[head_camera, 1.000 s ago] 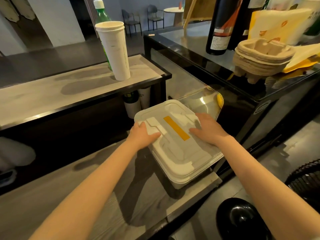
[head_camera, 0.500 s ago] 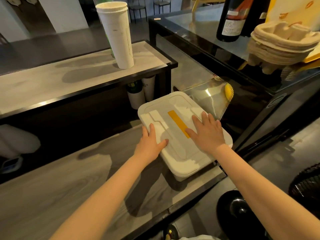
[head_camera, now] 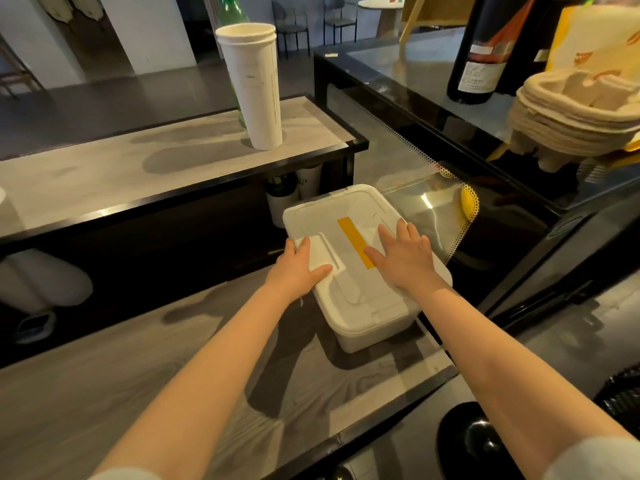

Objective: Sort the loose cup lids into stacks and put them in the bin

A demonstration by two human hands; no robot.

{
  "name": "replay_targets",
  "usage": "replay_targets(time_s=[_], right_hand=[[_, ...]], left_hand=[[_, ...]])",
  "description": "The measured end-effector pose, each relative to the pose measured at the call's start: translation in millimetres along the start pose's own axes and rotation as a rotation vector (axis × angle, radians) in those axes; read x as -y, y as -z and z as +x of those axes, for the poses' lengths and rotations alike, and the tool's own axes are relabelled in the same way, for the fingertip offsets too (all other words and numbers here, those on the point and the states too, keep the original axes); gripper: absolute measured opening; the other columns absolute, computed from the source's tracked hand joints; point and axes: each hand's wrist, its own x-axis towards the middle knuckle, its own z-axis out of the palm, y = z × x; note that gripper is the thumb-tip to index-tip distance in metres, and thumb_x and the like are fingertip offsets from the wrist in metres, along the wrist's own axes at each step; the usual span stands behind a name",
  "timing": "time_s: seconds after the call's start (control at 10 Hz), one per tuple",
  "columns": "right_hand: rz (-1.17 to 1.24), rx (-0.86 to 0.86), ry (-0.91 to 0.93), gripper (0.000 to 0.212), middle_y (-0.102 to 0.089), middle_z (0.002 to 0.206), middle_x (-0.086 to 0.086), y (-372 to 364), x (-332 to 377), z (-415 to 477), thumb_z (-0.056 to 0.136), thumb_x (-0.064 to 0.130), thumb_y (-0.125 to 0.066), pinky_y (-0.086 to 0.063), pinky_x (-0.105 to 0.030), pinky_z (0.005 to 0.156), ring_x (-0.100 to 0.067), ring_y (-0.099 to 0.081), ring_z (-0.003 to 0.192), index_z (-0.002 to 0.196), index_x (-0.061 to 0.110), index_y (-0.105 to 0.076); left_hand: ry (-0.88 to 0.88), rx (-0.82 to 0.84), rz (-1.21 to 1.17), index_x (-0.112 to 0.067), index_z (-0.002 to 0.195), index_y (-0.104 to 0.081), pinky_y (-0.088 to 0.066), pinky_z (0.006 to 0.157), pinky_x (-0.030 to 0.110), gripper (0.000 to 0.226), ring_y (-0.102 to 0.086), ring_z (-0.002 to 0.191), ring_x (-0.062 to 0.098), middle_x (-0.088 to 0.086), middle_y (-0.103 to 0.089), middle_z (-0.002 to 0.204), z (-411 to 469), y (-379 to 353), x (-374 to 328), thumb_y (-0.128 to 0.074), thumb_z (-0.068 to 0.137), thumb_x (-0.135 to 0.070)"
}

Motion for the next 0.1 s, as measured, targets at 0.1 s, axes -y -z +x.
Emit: replay_targets(time_s=[0.1], right_hand=[[0.014, 0.005, 0.014, 0.061, -0.022, 0.152, -0.012, 6.6, 4.7, 4.4, 0.094, 0.058, -0.028, -0.013, -0.053, 0.114, -0.031, -0.016, 0.141, 0.144, 0.022, -0.027]], left_hand=[[-0.017, -0.034, 0.108, -0.019, 0.149, -0.013, -0.035, 0.107, 0.049, 0.076, -0.030, 0.135, 0.033, 0.011, -0.017, 0.154, -2.6, 6.9, 0.7, -0.041, 0.090, -0.058]])
